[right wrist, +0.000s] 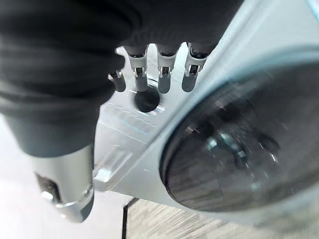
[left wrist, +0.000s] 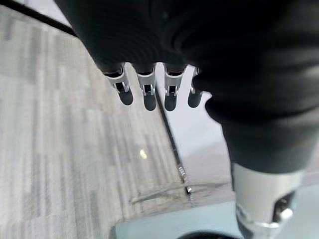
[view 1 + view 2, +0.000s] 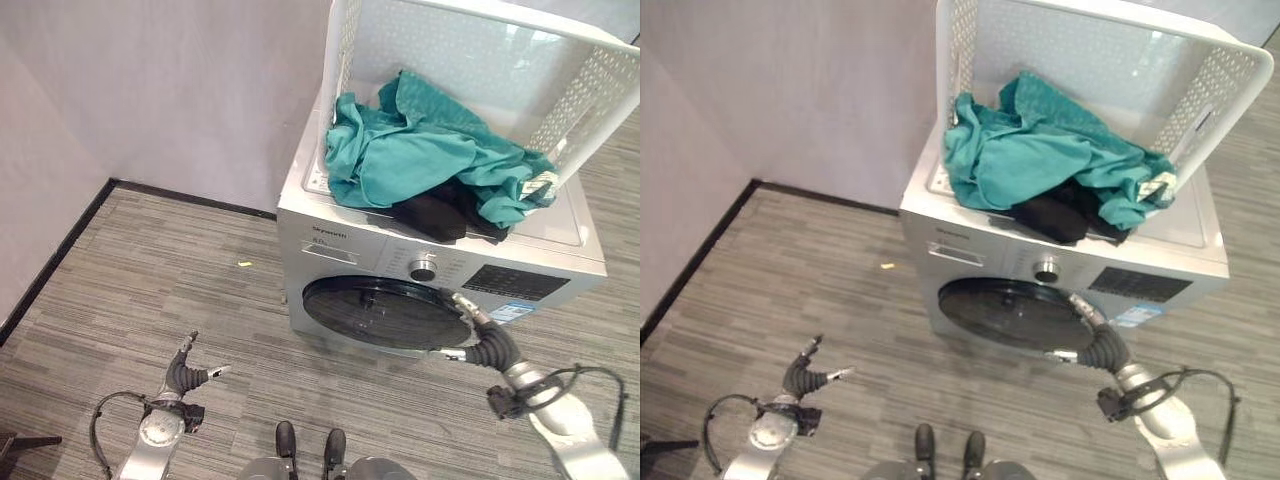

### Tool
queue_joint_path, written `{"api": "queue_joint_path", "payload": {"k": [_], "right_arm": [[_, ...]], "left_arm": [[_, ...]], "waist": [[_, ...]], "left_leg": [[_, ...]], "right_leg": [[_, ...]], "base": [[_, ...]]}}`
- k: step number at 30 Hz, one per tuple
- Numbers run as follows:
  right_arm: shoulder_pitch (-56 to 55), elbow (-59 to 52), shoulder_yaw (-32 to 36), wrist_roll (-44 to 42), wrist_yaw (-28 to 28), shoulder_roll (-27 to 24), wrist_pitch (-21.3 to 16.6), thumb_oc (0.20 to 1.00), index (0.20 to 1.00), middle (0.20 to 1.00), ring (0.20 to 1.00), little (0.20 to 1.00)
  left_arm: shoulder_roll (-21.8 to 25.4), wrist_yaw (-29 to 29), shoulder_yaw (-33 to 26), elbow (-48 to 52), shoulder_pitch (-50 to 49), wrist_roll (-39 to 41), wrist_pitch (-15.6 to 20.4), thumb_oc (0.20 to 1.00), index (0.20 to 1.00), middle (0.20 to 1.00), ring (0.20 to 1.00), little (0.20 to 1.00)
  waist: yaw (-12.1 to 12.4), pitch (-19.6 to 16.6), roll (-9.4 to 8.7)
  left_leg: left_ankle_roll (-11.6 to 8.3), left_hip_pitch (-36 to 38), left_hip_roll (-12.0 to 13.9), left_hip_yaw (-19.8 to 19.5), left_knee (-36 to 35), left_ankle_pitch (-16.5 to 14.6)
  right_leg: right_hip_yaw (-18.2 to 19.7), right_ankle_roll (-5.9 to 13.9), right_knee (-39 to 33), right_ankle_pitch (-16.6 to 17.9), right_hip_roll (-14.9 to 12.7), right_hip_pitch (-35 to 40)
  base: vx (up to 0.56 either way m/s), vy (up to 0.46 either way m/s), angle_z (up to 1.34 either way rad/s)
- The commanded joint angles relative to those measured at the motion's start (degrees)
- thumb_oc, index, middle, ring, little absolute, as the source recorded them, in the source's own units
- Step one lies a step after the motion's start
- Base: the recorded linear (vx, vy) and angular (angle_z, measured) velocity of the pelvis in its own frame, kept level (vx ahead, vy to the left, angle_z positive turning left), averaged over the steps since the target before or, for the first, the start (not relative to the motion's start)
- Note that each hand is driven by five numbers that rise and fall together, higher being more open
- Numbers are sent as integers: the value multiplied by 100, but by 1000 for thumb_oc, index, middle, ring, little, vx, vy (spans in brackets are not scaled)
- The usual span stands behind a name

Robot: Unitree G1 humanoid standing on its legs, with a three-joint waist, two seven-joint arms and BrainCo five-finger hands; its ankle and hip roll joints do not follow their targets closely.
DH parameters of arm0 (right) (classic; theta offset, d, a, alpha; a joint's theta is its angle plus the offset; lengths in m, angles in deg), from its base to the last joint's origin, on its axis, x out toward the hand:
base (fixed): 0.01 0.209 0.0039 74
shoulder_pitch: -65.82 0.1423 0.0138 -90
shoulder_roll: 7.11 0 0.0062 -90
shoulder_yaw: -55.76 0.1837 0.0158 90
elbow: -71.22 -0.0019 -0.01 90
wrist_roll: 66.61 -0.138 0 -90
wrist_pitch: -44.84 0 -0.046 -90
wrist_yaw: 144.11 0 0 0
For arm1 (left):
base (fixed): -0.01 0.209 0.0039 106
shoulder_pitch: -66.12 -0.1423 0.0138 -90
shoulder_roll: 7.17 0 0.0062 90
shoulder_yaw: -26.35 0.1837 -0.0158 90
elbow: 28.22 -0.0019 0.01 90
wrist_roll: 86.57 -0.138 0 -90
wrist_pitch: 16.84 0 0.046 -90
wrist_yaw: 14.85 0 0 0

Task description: Grab the laundry basket,head to the washer,open it,put in the laundry and shut it.

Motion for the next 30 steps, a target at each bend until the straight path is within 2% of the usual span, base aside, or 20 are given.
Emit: {"api": "queue_joint_path", "payload": {"k": [1, 5, 10, 14, 17, 18, 19, 24, 27, 30], "right_arm": [[68, -445, 214, -187, 326, -267, -458, 1000, 1000, 1000, 1000, 1000], [148, -776, 511, -341, 379, -447, -537, 1000, 1000, 1000, 1000, 1000], [626, -1201, 1192, -50, 179, -698, -698, 1000, 1000, 1000, 1000, 1000], [972, -1336, 1430, 136, 30, -708, -765, 1000, 1000, 1000, 1000, 1000], [1524, -1297, 1629, 1209, -491, -910, -816, 1000, 1000, 1000, 1000, 1000], [1547, -1281, 1610, 1238, -517, -917, -818, 1000, 1000, 1000, 1000, 1000], [1889, -1107, 1549, 1758, -724, -1079, -731, 1000, 1000, 1000, 1000, 1000], [2319, -966, 1465, 2575, -900, -1422, -554, 1000, 1000, 1000, 1000, 1000], [2687, -729, 1392, 3647, -1018, -1907, -318, 1000, 1000, 1000, 1000, 1000], [2982, -358, 1155, 4146, -1054, -2209, -155, 1000, 1000, 1000, 1000, 1000]], "left_arm": [[293, -283, -340, -70, 27, -144, 296, 1000, 1000, 1000, 1000, 1000], [305, -454, -563, 570, -347, -125, 352, 1000, 1000, 1000, 1000, 1000], [481, -818, -972, 1893, -802, 123, 469, 1000, 1000, 1000, 1000, 1000], [551, -963, -1069, 2297, -845, 215, 455, 1000, 1000, 1000, 1000, 1000], [683, -1057, -1202, 2792, -814, 191, 450, 1000, 1000, 1000, 1000, 1000], [675, -1062, -1211, 2807, -813, 194, 440, 1000, 1000, 1000, 1000, 1000], [753, -1104, -1305, 3109, -725, 272, 393, 1000, 1000, 1000, 1000, 1000], [874, -1218, -1311, 3465, -525, 284, 350, 1000, 1000, 1000, 1000, 1000], [1024, -1344, -1307, 3769, -322, 335, 300, 1000, 1000, 1000, 1000, 1000], [1129, -1442, -1185, 3840, -124, 390, 243, 1000, 1000, 1000, 1000, 1000]], "waist": [[120, -498, -39], [160, -578, -49], [227, -723, -76], [263, -813, -78], [355, -903, -63], [352, -893, -60], [404, -941, -66], [458, -993, -78], [522, -1023, -93], [572, -1038, -112]], "left_leg": [[-219, -73, 367, 88, 214, -76], [-217, -48, 359, 63, 201, -107], [-184, -7, 358, 10, 149, -153], [-166, 12, 335, -26, 123, -177], [-145, 86, 319, -87, 93, -252], [-139, 63, 316, -82, 101, -221], [-130, 71, 308, -104, 98, -234], [-114, 83, 291, -138, 102, -249], [-108, 101, 278, -161, 100, -271], [-99, 109, 265, -164, 110, -299]], "right_leg": [[-29, 895, 444, -125, -731, -165], [-74, 911, 419, -123, -732, -127], [-131, 929, 449, -144, -737, -97], [-163, 939, 450, -152, -747, -78], [-175, 959, 466, -210, -757, -26], [-177, 953, 464, -180, -761, -44], [-184, 957, 458, -182, -766, -31], [-208, 958, 450, -170, -770, -15], [-229, 972, 433, -158, -784, 22], [-231, 982, 401, -148, -788, 51]], "base": [[36, -11, 10], [19, -5, 2], [44, 0, 2], [37, 7, 6], [54, 16, 6], [0, 0, 0], [3, 15, 4], [26, 6, 2], [26, 10, 2], [21, 7, 0]]}}
